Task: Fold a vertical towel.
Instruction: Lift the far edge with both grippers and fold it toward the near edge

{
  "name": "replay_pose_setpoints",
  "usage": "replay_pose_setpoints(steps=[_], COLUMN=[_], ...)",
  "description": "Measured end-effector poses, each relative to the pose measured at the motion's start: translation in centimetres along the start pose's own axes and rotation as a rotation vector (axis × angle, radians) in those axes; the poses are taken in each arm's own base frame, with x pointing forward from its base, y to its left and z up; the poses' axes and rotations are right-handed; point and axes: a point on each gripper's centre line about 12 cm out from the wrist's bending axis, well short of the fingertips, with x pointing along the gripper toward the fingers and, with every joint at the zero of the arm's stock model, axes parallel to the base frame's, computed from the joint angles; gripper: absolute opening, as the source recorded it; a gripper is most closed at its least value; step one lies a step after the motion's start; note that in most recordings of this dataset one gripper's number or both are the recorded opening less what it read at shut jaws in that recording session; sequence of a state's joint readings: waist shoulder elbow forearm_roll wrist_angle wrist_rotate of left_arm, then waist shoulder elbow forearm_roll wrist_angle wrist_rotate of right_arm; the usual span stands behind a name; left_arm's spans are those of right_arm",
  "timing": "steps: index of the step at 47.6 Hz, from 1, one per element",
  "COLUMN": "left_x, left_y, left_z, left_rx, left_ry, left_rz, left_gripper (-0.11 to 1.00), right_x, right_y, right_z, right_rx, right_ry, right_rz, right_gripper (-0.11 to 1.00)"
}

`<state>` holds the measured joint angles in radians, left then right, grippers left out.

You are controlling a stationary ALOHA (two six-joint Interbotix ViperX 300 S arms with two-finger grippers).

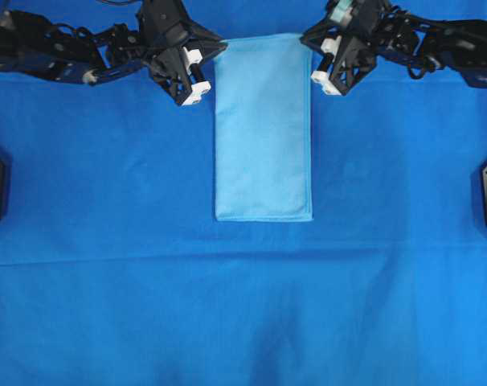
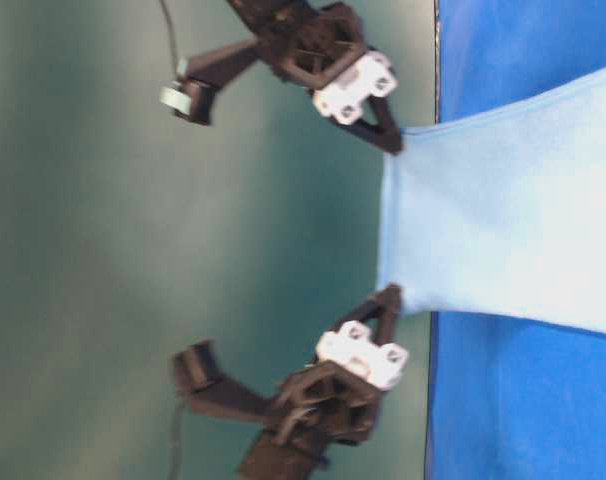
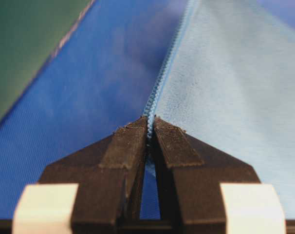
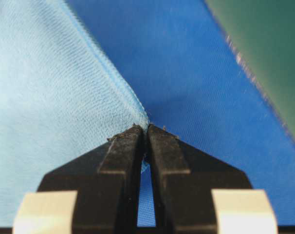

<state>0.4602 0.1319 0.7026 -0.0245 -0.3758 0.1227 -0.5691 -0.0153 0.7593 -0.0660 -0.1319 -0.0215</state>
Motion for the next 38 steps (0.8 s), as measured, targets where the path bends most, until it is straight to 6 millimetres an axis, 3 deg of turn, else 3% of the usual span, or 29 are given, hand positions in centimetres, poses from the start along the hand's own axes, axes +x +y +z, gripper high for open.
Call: replay_pose_setpoints(steps=[8, 13, 18, 38], left_x=[-2.2, -3.1, -3.6, -6.5], left_y=[-1.3, -2.5, -3.6, -11.1], left_z=[2.6, 3.1, 2.6, -0.8], left_rx=[0.061, 0.076, 0.089, 0.159], left_ry=[-0.035, -0.036, -0.019, 0.046], left_rz=[-0.033, -0.063, -0.090, -0.283], left_gripper=[0.03, 0.03, 0.03, 0.03], right_x=[-2.2, -3.4, -4.1, -6.7], right_y=[1.1, 2.1, 3.6, 11.0], right_z=[1.3, 1.5, 0.8, -2.3], right_rx=[-0.021, -0.030, -0.047, -0.112], right_ry=[-0.024, -0.038, -0.031, 0.040], right_rz=[0.023, 0.045, 0.082, 0.271], right_gripper=[0.05, 0.05, 0.05, 0.05])
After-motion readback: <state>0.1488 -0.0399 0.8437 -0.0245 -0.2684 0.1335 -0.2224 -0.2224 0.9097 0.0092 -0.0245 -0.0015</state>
